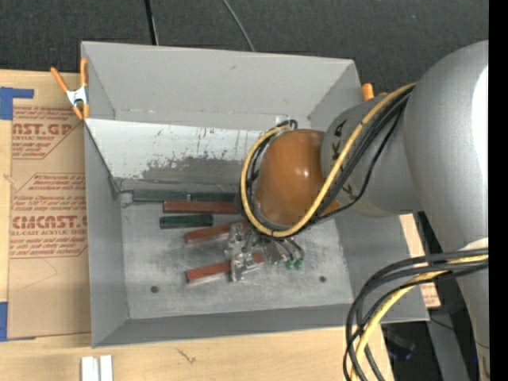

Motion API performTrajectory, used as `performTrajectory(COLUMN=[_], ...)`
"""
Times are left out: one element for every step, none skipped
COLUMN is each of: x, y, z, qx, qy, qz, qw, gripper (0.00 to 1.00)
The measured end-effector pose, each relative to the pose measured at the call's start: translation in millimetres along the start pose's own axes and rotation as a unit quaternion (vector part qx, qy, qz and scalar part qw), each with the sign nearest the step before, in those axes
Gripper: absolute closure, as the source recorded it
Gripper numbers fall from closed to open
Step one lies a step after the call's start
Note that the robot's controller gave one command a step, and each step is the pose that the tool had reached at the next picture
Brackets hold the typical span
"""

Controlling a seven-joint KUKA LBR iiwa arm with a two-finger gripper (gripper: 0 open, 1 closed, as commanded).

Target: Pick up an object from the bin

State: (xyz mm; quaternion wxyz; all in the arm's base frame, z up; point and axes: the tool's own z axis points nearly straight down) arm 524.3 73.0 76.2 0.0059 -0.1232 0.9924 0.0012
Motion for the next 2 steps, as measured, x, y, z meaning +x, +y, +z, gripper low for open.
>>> performTrajectory(x=[0.0,-6.5], y=[0.0,13.4], z=[0.0,-172.1], qx=[0.000,0.001], qy=[0.0000,0.0015], qz=[0.000,-0.034], qw=[1.0000,0.9994], gripper=[1.00,1.00])
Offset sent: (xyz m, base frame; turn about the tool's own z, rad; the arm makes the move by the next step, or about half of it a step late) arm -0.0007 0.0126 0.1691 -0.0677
